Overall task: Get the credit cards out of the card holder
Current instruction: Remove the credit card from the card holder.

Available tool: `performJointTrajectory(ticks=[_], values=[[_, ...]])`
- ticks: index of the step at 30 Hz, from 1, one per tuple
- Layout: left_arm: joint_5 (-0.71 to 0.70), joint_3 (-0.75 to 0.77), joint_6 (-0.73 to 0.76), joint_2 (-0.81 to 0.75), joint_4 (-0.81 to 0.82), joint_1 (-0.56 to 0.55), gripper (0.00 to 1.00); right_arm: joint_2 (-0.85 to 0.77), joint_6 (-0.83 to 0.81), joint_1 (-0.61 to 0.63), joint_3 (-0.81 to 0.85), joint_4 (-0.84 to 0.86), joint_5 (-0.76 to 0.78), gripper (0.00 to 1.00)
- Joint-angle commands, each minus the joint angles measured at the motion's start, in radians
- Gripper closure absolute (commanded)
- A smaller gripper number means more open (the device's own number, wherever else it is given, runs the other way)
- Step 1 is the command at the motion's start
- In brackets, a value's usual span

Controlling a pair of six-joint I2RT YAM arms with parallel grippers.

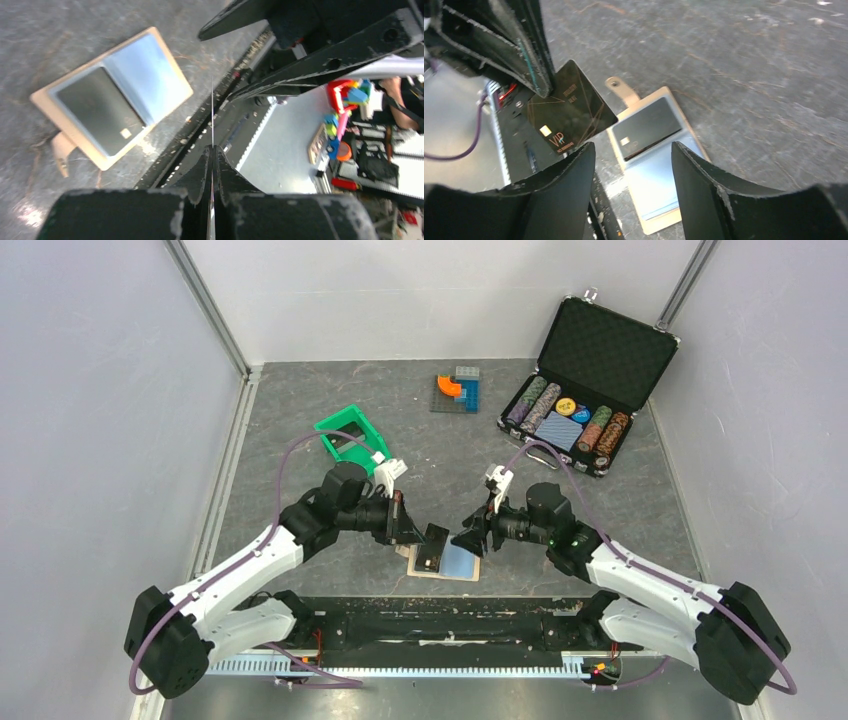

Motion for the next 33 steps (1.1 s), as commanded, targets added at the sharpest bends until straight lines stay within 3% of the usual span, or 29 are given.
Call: performJointTrajectory(ticks=[1,8,12,20,25,27,31,33], values=[[0.223,-0.023,0.013,-0.02,0.111,-0.007,0.98,-0.019,-0.049,-0.009,0.041,-0.006,-0.215,0.37],[0.295,-0.02,0.011,0.001,0.131,-0.012,0.98,-0.012,-0.054,-0.015,0.046,-0.004,-0.263,0.33],[0.3,-0.019,0.014,0.013,0.131,-0.012,0.98,-0.006,-0.012,-0.016,0.036,0.065,-0.34,0.38],[0.313,-0.009,0.021,0.043,0.134,-0.012,0.98,0.018,0.064,-0.016,0.019,0.184,-0.396,0.6],[0.303,0.001,0.034,0.064,0.119,-0.011,0.98,0.023,0.103,-0.016,0.0,0.234,-0.398,0.92],[0.269,0.013,0.046,0.067,0.099,-0.008,0.86,0.021,0.125,-0.016,-0.001,0.24,-0.372,1.0],[0.194,0.035,0.05,0.052,0.076,0.005,0.56,0.015,0.22,-0.022,0.018,0.253,-0.306,1.0],[0.137,0.036,0.035,0.027,0.08,0.015,0.48,0.008,0.276,-0.025,0.022,0.276,-0.274,1.0]])
